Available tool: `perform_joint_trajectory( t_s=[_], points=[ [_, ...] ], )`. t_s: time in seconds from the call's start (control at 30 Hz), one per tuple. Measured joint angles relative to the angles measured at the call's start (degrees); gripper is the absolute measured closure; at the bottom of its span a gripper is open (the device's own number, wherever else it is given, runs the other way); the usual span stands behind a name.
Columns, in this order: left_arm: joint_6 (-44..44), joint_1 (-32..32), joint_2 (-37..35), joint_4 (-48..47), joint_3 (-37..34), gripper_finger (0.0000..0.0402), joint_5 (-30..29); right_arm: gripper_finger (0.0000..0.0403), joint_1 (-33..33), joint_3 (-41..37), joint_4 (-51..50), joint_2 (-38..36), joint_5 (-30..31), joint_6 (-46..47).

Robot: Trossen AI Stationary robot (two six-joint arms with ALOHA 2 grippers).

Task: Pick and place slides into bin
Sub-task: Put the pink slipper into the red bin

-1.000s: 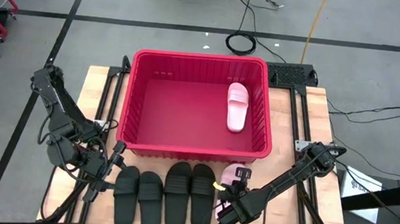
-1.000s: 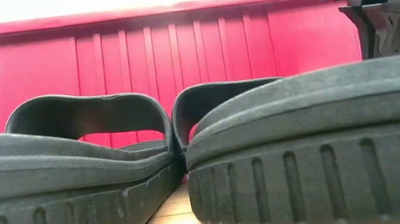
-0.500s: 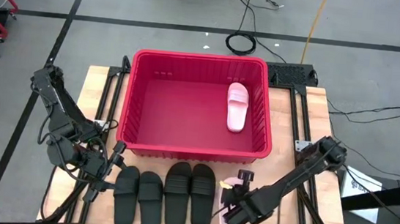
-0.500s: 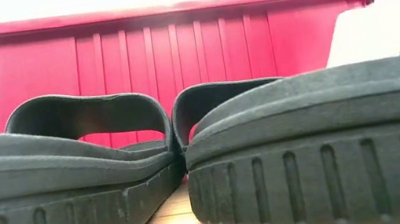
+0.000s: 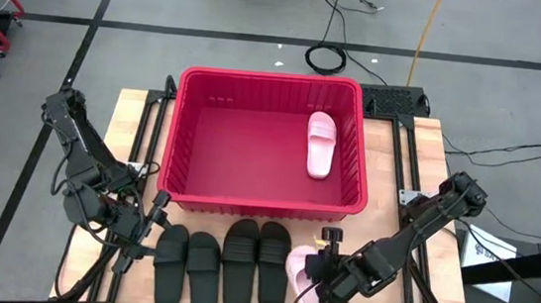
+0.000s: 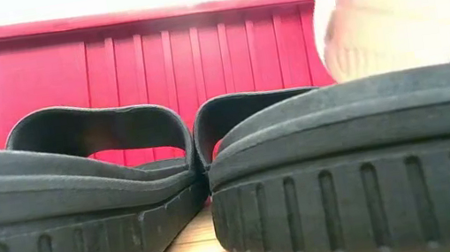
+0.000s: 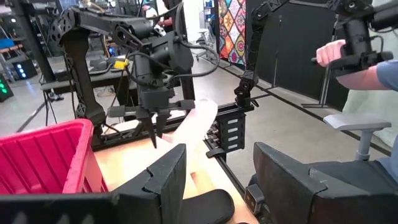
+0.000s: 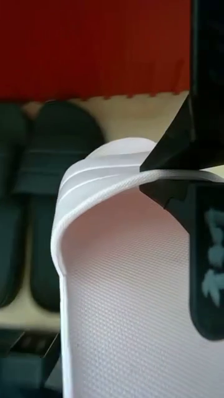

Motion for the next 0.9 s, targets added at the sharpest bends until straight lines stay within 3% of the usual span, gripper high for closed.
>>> perform_joint_trajectory(
  t_s=[0.5,0.9],
  points=[
    [1.19,0.0,0.0,0.9,0.0,0.0213,1.53,0.0402,0.0,-0.02,16.42,-1.19,-0.07,-15.28],
    [6.61,0.0,0.0,1.15,0.0,0.0213,1.54,0.0401,-0.48,-0.02,24.27,-11.66,2.59,-25.98]
  ],
)
